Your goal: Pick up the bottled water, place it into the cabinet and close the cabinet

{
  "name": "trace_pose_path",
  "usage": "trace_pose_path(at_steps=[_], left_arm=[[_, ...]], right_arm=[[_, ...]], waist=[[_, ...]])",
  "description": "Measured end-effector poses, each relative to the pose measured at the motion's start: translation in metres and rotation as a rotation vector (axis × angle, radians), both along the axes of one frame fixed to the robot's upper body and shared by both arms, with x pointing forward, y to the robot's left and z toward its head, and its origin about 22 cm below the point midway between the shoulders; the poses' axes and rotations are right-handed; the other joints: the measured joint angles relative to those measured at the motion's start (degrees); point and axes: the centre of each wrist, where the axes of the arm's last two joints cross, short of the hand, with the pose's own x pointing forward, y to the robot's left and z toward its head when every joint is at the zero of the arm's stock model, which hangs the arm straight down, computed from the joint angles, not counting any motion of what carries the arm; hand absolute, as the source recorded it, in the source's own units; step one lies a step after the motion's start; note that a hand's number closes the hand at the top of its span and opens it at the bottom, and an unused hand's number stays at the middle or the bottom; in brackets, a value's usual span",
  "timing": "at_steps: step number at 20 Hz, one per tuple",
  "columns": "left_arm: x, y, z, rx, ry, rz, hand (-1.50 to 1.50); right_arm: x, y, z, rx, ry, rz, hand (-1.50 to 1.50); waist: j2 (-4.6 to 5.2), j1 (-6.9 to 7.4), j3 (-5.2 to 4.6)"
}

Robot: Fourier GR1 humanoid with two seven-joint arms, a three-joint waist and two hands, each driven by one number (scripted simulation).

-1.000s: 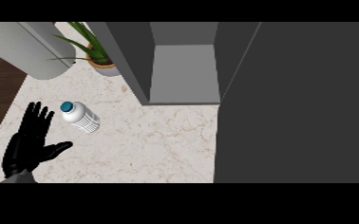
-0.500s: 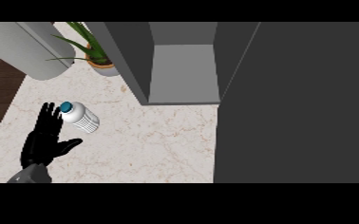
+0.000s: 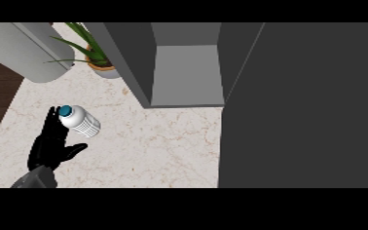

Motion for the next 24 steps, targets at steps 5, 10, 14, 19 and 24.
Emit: trace_pose_path(at_steps=[5, 10, 14, 19, 24], left_arm=[[0.002, -0.01, -0.005, -0.044, 0.003, -0.011, -1.5], [0.008, -0.018, -0.006, -0.112, 0.005, -0.044, -1.5], [0.009, -0.019, -0.006, -0.141, 0.006, -0.058, -1.5], [0.014, -0.034, -0.009, -0.179, -0.008, -0.098, -1.5], [0.022, -0.044, -0.007, -0.183, -0.015, -0.149, 1.5]], right_arm=[[0.001, -0.002, 0.001, 0.001, 0.003, -0.001, -1.5], [0.004, -0.004, 0.001, 0.004, 0.006, 0.0, -1.5], [0.006, 0.0, -0.001, 0.015, 0.004, 0.009, -1.5], [0.004, 0.002, -0.008, 0.013, 0.015, 0.016, -1.5], [0.012, 0.005, -0.008, 0.01, 0.016, 0.016, -1.5]], waist=[[0.03, 0.01, -0.02], [0.04, -0.01, 0.0], [0.13, -0.2, -0.01], [0.08, -0.23, -0.01], [0.11, -0.09, 0.0]])
